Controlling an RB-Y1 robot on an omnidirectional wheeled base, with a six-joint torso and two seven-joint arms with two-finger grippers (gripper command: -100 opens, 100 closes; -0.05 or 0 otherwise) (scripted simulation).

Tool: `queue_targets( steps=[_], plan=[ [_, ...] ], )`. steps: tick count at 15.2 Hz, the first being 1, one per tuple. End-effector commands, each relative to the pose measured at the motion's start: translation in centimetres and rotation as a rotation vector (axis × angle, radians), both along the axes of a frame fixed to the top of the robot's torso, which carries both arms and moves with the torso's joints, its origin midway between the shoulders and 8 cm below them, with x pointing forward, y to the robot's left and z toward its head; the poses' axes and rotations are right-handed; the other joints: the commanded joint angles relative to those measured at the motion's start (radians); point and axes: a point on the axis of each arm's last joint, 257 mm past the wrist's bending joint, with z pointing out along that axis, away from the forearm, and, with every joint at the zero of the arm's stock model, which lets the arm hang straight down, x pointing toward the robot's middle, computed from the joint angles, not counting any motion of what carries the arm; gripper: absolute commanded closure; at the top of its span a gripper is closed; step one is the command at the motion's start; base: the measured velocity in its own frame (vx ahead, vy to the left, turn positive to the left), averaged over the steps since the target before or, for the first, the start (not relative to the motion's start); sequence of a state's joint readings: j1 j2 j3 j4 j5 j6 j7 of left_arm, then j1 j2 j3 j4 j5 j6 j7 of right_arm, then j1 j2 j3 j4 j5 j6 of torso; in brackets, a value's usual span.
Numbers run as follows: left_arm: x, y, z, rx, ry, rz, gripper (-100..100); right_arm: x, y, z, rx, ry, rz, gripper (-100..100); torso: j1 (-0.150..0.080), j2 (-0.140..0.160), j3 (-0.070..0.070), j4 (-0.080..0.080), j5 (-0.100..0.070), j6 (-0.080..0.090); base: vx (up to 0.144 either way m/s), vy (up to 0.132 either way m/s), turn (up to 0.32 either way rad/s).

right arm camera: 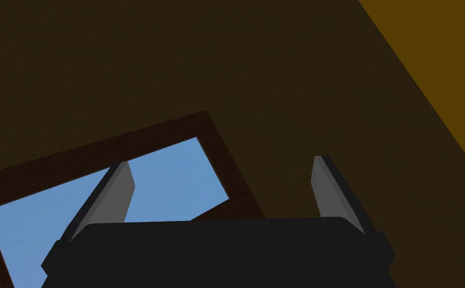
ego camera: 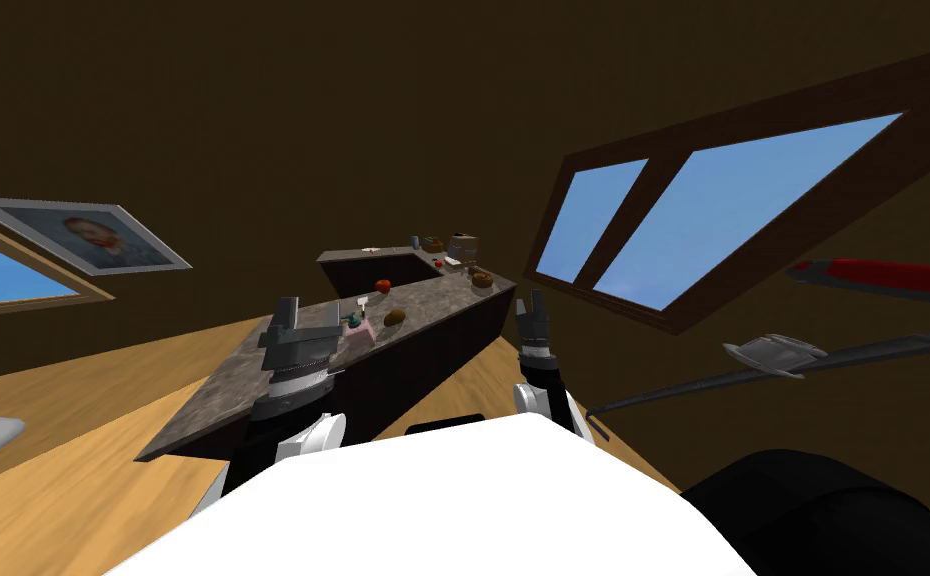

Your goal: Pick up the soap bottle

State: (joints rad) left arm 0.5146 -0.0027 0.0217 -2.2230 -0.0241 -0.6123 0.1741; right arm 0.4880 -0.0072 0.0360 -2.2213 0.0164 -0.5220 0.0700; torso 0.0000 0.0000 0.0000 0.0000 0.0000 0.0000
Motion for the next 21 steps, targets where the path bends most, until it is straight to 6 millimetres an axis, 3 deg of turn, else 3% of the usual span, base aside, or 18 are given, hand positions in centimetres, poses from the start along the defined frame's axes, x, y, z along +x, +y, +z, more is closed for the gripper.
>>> queue_targets(
  steps=[1,4,12,14,15,21],
  plan=[
    [0.7,-0.2,-0.5,0.023,0.023,-0.018,-100,0.0,0.0,0.0,0.000,0.000,0.000,0,0.000,0.000,0.000,0.000,0.000,0.000,0.000,0.000,0.000],
    [2.3,-0.4,-1.7,0.053,0.072,-0.042,-100,0.0,0.0,0.0,0.000,0.000,0.000,0,-0.001,0.000,0.000,0.000,0.000,0.000,-0.002,-0.018,-0.014],
    [9.0,0.2,-6.2,0.115,0.257,-0.076,-100,0.0,0.0,0.0,0.000,0.000,0.000,0,-0.001,0.000,0.000,0.000,0.000,0.000,-0.002,-0.023,-0.015],
    [9.3,0.4,-6.9,0.112,0.278,-0.073,-100,0.0,0.0,0.0,0.000,0.000,0.000,0,-0.001,-0.001,0.000,0.000,0.000,0.000,0.001,-0.021,-0.012],
    [10.9,0.8,-7.8,0.123,0.320,-0.074,-100,0.0,0.0,0.0,0.000,0.000,0.000,0,-0.001,-0.001,0.000,0.000,0.000,0.000,-0.002,-0.020,-0.008],
    [14.6,2.3,-10.8,0.139,0.440,-0.059,-100,0.0,0.0,0.0,0.000,0.000,0.000,0,-0.001,-0.001,-0.001,0.000,0.000,0.000,0.001,-0.023,-0.017]
  ],
)
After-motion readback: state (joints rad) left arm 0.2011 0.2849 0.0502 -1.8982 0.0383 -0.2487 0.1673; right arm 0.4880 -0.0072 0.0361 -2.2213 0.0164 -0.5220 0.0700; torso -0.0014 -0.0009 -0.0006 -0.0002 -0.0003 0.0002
